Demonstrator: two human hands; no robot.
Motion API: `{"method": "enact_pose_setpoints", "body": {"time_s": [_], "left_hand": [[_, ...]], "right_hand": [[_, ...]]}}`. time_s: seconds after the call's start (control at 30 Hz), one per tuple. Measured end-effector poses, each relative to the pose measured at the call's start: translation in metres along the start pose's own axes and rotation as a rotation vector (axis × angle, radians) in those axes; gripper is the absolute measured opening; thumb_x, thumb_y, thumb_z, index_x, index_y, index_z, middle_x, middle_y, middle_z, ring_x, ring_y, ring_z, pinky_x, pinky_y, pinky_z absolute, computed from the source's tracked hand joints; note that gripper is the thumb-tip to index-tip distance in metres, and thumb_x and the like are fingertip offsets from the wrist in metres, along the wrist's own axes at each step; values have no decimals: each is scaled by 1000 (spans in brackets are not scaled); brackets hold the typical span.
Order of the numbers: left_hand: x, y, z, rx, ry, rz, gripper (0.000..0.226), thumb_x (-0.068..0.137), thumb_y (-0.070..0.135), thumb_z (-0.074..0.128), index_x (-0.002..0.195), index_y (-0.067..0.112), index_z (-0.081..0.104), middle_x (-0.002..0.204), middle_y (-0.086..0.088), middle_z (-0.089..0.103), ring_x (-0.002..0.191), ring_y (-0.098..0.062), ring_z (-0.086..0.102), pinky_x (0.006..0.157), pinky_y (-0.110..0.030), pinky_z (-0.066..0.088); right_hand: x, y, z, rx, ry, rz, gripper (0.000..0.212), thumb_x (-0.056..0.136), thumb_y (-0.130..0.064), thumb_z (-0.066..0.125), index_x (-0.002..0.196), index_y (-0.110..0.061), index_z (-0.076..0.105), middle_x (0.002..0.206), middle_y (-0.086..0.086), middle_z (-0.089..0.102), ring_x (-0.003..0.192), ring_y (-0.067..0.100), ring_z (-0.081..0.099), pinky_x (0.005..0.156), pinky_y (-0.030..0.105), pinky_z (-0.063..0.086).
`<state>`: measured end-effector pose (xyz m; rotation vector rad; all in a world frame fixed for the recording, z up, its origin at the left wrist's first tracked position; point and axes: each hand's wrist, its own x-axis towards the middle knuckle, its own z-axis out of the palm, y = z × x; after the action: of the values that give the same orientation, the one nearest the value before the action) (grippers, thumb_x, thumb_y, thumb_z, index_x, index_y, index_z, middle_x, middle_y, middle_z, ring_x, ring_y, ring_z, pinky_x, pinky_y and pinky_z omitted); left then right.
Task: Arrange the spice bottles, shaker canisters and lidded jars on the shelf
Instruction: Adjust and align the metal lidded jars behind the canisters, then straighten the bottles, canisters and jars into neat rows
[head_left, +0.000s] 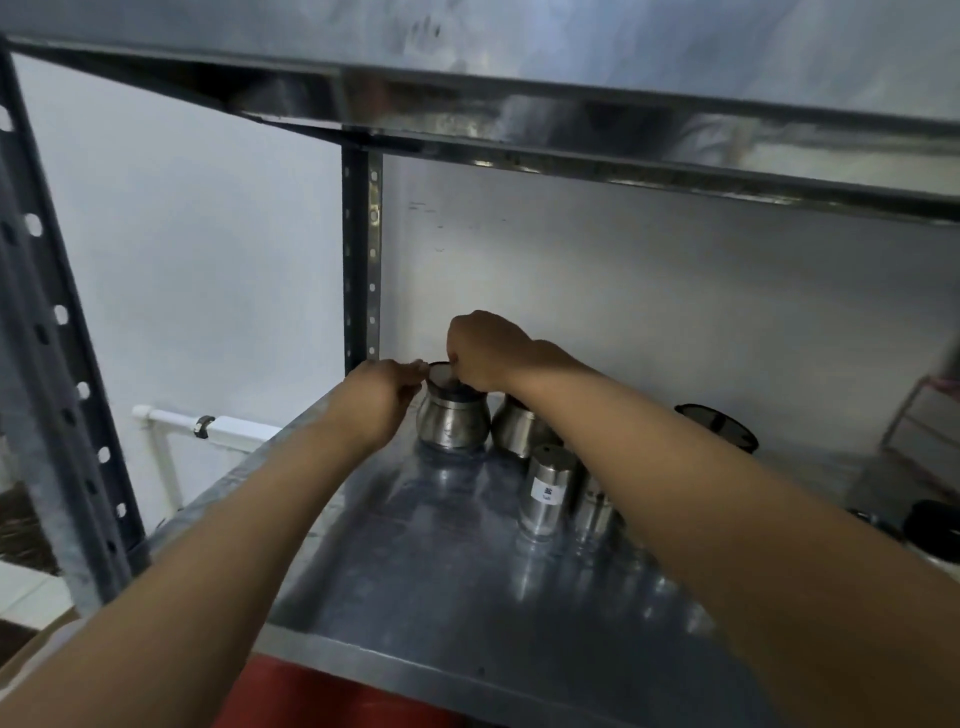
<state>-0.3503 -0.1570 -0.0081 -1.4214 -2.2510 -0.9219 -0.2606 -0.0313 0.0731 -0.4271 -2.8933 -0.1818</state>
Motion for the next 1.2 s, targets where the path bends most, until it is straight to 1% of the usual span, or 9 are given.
{"method": "enact_pose_setpoints", "body": {"time_s": [0.23, 0.3, 0.4, 0.53, 0.6, 0.67, 0.8, 0.97, 1.2], "left_hand": [[-1, 3, 0, -27, -40, -38, 34, 95, 10, 49, 129, 9, 56, 133, -13, 56, 124, -30, 53, 106, -35, 41], [-2, 6, -2, -42, -75, -70, 36, 96, 11, 47, 131, 12, 54, 133, -14, 57, 126, -32, 50, 106, -38, 40], [-5, 13, -9, -39, -142, -129, 40, 99, 16, 42, 139, 14, 44, 146, -10, 44, 141, -28, 29, 114, -39, 28], [-8, 40, -21, -132, -81, -112, 41, 100, 14, 39, 140, 12, 42, 148, -7, 41, 143, -22, 26, 114, -31, 24], [-10, 57, -28, -138, -89, -73, 41, 99, 11, 38, 140, 14, 43, 147, -9, 42, 143, -24, 27, 113, -32, 26], [-14, 76, -33, -143, -96, -33, 42, 98, 9, 38, 139, 14, 44, 146, -7, 44, 144, -20, 24, 113, -29, 24], [-23, 115, -39, -177, -71, 32, 39, 98, 17, 42, 136, 18, 49, 143, -4, 48, 142, -16, 27, 113, -29, 26], [-32, 161, -40, -179, -90, 129, 37, 99, 24, 43, 135, 22, 50, 144, 2, 46, 141, -13, 30, 113, -26, 24], [-43, 232, -37, -215, -123, 272, 37, 99, 21, 43, 135, 18, 50, 142, -3, 49, 137, -19, 38, 107, -22, 27]], "right_hand": [[1, 8, 10, 87, 32, 9, 16, 84, -7, 56, 88, -2, 70, 92, 17, 69, 86, 33, 64, 71, 33, 52], [0, 8, 13, 87, 31, 25, 12, 84, -7, 56, 84, -2, 67, 91, 17, 68, 85, 34, 63, 68, 31, 50], [-5, 10, 11, 129, 12, 70, 12, 86, -6, 53, 76, -7, 58, 88, 15, 65, 84, 32, 62, 66, 30, 46], [-26, 19, -2, 278, 12, 114, 29, 92, -4, 44, 63, -9, 45, 74, 8, 53, 77, 27, 55, 60, 29, 39], [-45, 22, -14, 307, 45, 123, 26, 94, -6, 42, 73, -3, 56, 89, 14, 62, 89, 30, 61, 70, 31, 44], [-69, 25, -28, 320, 103, 125, 25, 97, -10, 42, 100, 1, 65, 112, 17, 65, 106, 32, 60, 88, 37, 47], [-119, 41, -50, 346, 145, 167, 30, 100, -16, 42, 124, -9, 60, 131, 10, 58, 121, 26, 53, 98, 30, 41], [-186, 75, -67, 317, 195, 229, 31, 100, -20, 46, 126, -11, 59, 133, 10, 59, 121, 26, 54, 98, 27, 40], [-274, 118, -86, 362, 291, 348, 30, 97, -23, 54, 122, -11, 63, 116, 9, 69, 105, 20, 63, 83, 21, 45]]}}
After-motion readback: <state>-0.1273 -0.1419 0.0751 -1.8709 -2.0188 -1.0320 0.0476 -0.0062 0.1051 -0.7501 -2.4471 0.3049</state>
